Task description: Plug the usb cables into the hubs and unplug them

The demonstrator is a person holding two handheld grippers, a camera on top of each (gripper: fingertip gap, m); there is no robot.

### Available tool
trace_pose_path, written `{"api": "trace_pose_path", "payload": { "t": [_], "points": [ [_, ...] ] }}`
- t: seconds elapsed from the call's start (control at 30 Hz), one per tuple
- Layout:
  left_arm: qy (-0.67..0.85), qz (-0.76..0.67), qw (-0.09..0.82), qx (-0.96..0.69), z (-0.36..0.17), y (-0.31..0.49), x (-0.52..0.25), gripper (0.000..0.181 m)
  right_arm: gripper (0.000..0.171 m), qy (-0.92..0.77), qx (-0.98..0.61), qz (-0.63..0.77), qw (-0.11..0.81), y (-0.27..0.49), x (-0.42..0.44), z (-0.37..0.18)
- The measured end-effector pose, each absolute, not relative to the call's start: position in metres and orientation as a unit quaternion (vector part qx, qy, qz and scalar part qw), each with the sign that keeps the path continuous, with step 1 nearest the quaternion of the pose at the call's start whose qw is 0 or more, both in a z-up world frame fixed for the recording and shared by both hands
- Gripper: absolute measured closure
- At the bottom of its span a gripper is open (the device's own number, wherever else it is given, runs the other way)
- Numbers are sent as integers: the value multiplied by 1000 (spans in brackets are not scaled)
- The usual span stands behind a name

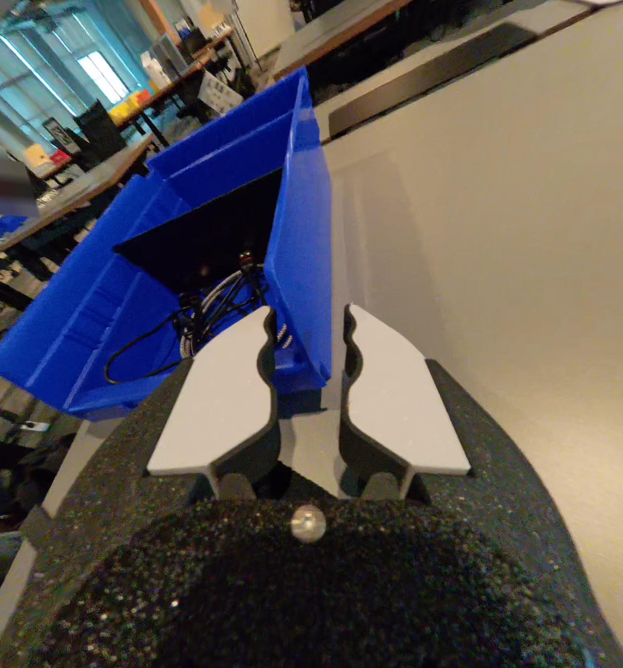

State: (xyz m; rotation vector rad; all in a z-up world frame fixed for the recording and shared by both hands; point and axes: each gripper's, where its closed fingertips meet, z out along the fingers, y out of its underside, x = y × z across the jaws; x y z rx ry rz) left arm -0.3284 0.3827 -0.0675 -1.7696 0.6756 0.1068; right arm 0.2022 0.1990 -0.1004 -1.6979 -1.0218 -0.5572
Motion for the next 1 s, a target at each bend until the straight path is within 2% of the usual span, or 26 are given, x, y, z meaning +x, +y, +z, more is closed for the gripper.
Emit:
{"api": "trace_pose_path", "payload": {
  "t": [0.17, 0.37, 0.5, 0.57, 0.63, 0.67, 0.77, 0.8, 0.87, 1.0],
  "points": [
    [257, 17, 655, -710, -35, 348, -310, 145, 168, -366, -748, -246, 497, 195, 230, -100],
    [264, -22, 681, -683, -16, 337, -285, 145, 167, -239, -796, -218, 512, 184, 267, -86],
    [292, -98, 671, -674, -14, 332, -240, 146, 167, -134, -829, -139, 525, 173, 281, -65],
    [311, -112, 659, -675, -22, 331, -217, 146, 162, -86, -859, -7, 505, 164, 262, -60],
    [330, -112, 652, -673, -30, 330, -199, 147, 138, -60, -856, 175, 483, 150, 218, -45],
    [337, -109, 650, -672, -34, 330, -192, 147, 136, -59, -844, 236, 478, 141, 198, -35],
    [355, -85, 649, -668, -41, 327, -184, 148, 127, -87, -855, 257, 442, 114, 162, -32],
    [358, -82, 649, -666, -41, 327, -183, 149, 132, -90, -859, 252, 437, 108, 155, -32],
    [360, -82, 649, -665, -41, 326, -183, 150, 123, -88, -860, 264, 428, 101, 143, -28],
    [357, -85, 652, -664, -40, 326, -184, 151, 121, -80, -856, 258, 441, 102, 138, -14]
  ]
}}
